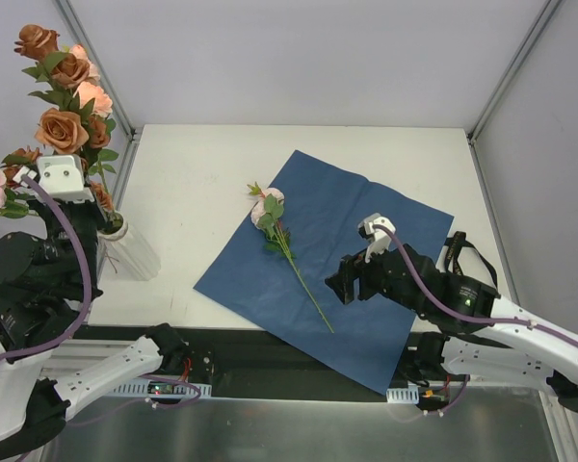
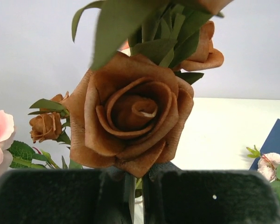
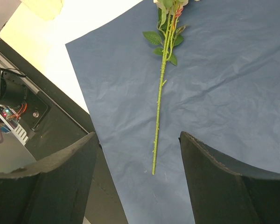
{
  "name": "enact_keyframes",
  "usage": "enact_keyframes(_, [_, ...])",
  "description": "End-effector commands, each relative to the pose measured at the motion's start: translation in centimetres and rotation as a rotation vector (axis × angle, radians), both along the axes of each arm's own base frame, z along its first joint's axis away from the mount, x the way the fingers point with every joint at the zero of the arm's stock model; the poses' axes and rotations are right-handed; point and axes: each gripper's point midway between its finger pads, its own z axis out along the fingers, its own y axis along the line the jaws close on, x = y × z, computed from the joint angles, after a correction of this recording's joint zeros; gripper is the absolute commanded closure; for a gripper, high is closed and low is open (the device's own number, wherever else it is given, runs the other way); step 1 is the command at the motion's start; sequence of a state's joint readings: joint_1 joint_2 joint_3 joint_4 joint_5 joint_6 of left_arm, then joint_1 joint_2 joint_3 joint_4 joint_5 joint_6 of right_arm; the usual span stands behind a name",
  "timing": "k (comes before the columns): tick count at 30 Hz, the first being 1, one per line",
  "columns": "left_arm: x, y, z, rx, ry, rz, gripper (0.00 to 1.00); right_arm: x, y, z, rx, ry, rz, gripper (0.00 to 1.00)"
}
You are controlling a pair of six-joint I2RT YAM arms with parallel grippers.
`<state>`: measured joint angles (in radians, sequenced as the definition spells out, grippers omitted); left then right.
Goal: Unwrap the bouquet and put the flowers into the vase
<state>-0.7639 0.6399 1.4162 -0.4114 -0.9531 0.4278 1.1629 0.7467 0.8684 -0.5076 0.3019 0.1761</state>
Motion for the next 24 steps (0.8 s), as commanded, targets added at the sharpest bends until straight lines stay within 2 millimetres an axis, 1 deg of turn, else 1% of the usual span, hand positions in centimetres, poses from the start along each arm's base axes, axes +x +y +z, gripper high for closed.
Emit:
enact_keyframes(1, [0.3,0.8,0.0,-0.033,-0.015,0.089,1.0,0.1,-0.5,0.2,0.013,-0.009,-0.02,0.27])
enact_keyframes(8, [0.6,1.1,-1.0,-0.065,-0.004,0.146,1.0,0.1,-1.0,0.1,0.006,-0.015,-0.026,0.27])
enact_keyframes(10, [0.8,0.9,-1.4,-0.072,-0.001,0.152,1.0,0.1,-1.1,0.2,0.011,-0.019,-0.03,0.27])
enact_keyframes(12, [0.9,0.8,-1.7,-0.081,-0.001,0.153,1.0,0.1,-1.2,0.0,0.003,-0.017,-0.03,0.27])
enact_keyframes(15, [1.4,0.6,-2.7,-0.071,0.011,0.182,1.0,0.1,-1.3,-0.1,0.004,-0.017,-0.033,0.27])
enact_keyframes(16, [1.4,0.6,-2.5,-0.095,-0.009,0.189,1.0,0.1,-1.3,-0.2,0.003,-0.016,-0.034,0.27])
enact_keyframes(20, [1.6,0.7,-3.0,-0.141,-0.015,0.221,1.0,0.1,-1.5,-0.3,-0.006,-0.016,-0.039,0.27])
enact_keyframes(24, [2.4,0.9,-3.7,-0.127,-0.003,0.274,1.0,0.1,-1.7,-0.2,-0.006,-0.021,-0.041,0.26])
